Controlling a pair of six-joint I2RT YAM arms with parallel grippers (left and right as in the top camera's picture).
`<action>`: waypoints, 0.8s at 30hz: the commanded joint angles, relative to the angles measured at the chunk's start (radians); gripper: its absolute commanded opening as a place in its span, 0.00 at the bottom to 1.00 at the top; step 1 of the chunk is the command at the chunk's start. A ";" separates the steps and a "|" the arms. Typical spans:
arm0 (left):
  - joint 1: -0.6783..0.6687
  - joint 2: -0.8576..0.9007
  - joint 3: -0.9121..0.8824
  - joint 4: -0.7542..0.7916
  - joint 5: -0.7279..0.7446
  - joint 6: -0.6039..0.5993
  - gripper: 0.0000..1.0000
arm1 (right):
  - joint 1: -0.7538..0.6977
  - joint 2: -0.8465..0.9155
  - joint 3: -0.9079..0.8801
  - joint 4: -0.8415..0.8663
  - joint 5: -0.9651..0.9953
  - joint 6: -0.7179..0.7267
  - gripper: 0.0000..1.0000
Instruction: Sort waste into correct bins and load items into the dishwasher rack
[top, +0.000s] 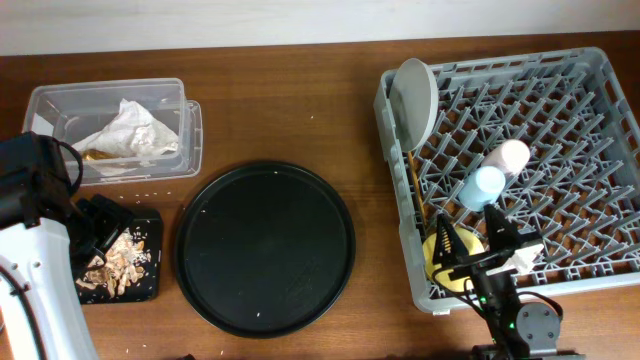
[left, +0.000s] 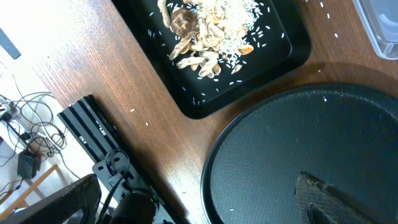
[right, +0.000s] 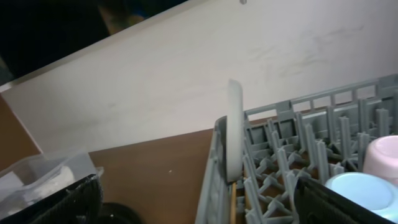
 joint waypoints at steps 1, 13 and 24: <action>0.006 -0.009 0.009 -0.002 0.000 -0.010 0.99 | -0.030 -0.010 -0.010 -0.043 -0.005 -0.013 0.99; 0.006 -0.009 0.009 -0.002 0.000 -0.010 0.99 | -0.035 -0.010 -0.010 -0.176 0.188 -0.099 0.99; 0.006 -0.009 0.009 -0.002 0.000 -0.010 0.99 | -0.035 -0.010 -0.010 -0.179 0.210 -0.299 0.99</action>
